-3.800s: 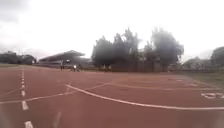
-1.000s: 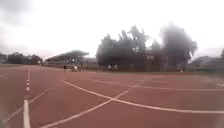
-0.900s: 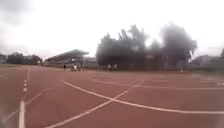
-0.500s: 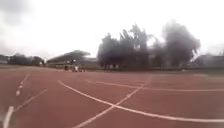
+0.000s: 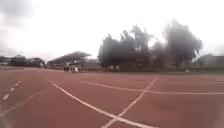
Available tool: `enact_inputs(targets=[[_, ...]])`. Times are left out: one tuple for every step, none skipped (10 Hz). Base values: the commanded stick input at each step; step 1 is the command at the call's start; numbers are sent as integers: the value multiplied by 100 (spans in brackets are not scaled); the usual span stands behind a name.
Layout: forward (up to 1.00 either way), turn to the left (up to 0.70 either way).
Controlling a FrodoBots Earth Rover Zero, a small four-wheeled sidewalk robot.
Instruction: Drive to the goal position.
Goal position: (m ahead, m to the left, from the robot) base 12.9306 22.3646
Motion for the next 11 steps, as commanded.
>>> enact_inputs(targets=[[70, 2], [70, 0], [70, -35], [70, -35], [70, -35], [70, -35], [70, -35], [70, -35], [70, -3], [70, 0], [70, 3]])
